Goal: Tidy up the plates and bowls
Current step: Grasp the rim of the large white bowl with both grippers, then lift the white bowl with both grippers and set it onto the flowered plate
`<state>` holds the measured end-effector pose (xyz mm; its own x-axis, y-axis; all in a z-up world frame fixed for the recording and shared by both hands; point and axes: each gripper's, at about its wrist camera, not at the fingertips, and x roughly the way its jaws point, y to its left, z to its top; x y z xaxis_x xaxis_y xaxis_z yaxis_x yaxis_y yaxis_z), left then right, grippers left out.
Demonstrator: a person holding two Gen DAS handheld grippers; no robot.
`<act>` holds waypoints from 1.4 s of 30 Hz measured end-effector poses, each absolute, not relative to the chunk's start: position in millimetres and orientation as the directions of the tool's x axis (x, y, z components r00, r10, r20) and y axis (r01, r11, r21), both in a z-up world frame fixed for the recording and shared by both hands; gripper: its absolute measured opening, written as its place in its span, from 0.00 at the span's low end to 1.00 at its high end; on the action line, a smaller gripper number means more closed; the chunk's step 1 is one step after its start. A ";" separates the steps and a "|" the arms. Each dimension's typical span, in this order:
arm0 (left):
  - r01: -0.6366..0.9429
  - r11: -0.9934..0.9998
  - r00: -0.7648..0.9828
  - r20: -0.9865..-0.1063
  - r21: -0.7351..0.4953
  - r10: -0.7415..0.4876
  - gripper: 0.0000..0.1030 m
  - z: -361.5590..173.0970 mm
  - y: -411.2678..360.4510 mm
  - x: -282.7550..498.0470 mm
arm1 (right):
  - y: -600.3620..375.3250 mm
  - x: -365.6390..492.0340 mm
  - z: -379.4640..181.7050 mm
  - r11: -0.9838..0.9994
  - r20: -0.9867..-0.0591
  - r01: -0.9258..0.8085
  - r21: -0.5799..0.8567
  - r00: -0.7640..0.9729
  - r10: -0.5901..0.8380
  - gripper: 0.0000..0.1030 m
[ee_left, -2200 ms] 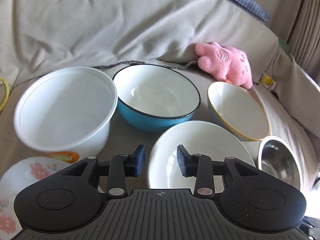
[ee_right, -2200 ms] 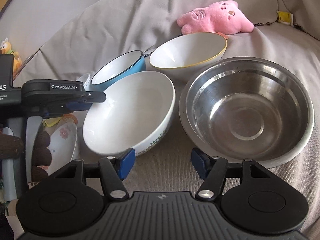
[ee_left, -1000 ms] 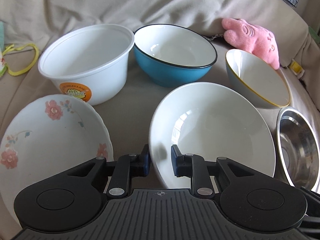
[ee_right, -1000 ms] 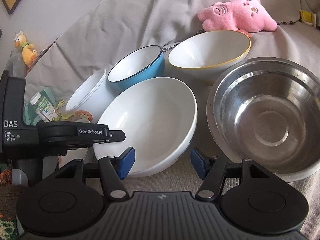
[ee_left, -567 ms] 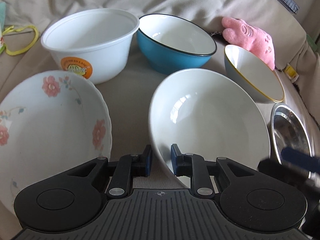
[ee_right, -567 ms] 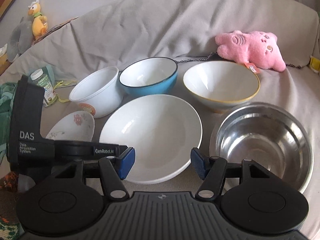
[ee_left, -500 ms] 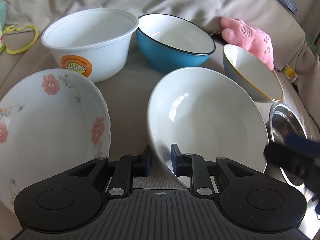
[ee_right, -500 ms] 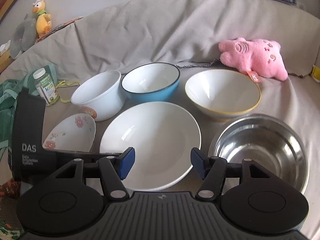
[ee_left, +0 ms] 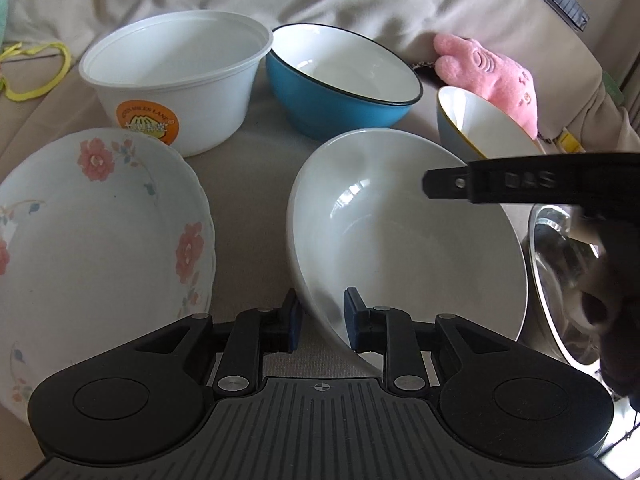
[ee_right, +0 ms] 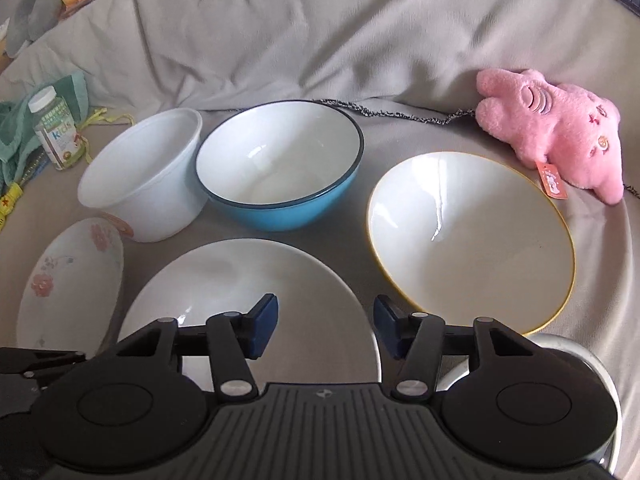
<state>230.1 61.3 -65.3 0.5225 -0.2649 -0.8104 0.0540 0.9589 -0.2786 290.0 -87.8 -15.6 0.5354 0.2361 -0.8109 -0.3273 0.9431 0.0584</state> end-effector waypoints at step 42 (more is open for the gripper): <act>-0.002 0.940 0.574 -0.770 -0.341 -0.279 0.52 -35.9 108.4 204.7 | -31.6 261.0 6.6 0.889 -0.842 -0.440 0.123 0.428 0.328 0.66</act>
